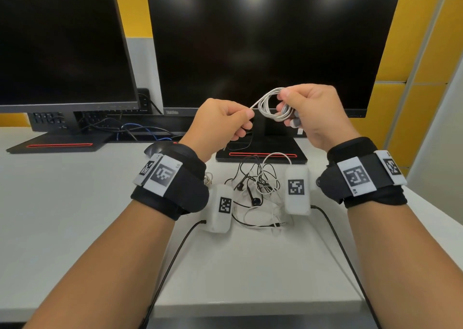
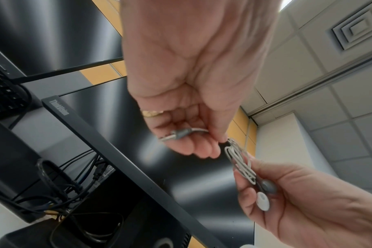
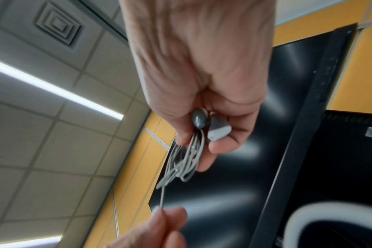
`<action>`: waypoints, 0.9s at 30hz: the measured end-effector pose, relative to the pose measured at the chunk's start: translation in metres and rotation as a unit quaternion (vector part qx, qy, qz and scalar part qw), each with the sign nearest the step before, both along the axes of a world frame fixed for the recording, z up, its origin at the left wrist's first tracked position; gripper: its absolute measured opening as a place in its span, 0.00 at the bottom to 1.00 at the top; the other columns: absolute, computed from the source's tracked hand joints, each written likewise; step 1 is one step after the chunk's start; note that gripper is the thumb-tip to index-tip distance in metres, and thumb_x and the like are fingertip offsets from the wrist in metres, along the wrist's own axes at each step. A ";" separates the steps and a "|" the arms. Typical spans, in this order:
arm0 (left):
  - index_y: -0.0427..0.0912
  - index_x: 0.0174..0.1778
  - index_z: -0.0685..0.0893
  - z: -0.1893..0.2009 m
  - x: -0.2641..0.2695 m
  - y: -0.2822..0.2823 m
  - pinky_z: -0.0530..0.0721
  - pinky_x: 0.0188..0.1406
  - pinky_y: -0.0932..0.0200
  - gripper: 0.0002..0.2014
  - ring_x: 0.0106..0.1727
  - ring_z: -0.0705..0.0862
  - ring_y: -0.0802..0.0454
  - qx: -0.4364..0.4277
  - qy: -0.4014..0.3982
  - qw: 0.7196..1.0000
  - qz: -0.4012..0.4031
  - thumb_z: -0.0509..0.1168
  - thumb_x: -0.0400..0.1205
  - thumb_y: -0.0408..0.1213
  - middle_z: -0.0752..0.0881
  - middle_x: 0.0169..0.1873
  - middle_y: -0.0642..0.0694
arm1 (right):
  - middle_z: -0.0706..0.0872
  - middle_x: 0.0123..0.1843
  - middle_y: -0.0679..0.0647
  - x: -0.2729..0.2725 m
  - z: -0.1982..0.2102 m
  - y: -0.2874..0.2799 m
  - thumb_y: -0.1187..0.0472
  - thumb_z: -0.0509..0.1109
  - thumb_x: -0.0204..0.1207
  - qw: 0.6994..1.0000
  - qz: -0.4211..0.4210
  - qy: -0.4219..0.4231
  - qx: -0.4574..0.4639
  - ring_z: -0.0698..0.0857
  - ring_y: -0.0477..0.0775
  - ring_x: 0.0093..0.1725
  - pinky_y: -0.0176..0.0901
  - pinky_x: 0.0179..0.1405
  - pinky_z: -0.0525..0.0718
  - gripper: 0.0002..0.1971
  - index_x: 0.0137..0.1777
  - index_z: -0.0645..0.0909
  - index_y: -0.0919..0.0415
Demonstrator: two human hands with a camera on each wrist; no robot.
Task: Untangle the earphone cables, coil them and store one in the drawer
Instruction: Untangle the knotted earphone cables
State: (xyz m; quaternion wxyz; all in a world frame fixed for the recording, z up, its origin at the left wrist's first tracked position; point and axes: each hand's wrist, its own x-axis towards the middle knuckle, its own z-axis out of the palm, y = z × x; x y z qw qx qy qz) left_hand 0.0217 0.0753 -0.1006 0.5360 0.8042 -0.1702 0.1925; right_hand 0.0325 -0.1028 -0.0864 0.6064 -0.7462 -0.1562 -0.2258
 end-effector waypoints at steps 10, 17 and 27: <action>0.41 0.48 0.86 0.001 0.000 -0.001 0.87 0.32 0.63 0.08 0.32 0.84 0.56 -0.019 0.034 0.999 0.002 0.61 0.85 0.31 0.86 0.36 0.45 | 0.87 0.36 0.52 -0.011 0.005 0.008 0.61 0.64 0.85 0.990 0.121 0.044 0.054 0.88 0.46 0.35 0.44 0.44 0.89 0.08 0.50 0.85 0.60; 0.43 0.55 0.83 0.010 -0.010 -0.003 0.83 0.29 0.64 0.17 0.30 0.83 0.57 -0.099 0.100 0.987 -0.079 0.54 0.89 0.50 0.86 0.36 0.46 | 0.83 0.33 0.54 -0.005 0.000 0.008 0.62 0.67 0.84 0.999 0.014 0.002 -0.051 0.83 0.39 0.24 0.31 0.23 0.78 0.07 0.46 0.86 0.59; 0.48 0.43 0.86 0.000 -0.005 -0.002 0.86 0.41 0.65 0.04 0.40 0.86 0.57 0.091 0.055 0.994 -0.023 0.68 0.82 0.37 0.90 0.41 0.48 | 0.85 0.37 0.54 0.000 0.001 0.002 0.61 0.67 0.83 1.000 -0.010 0.009 0.010 0.87 0.44 0.30 0.37 0.32 0.85 0.06 0.49 0.86 0.59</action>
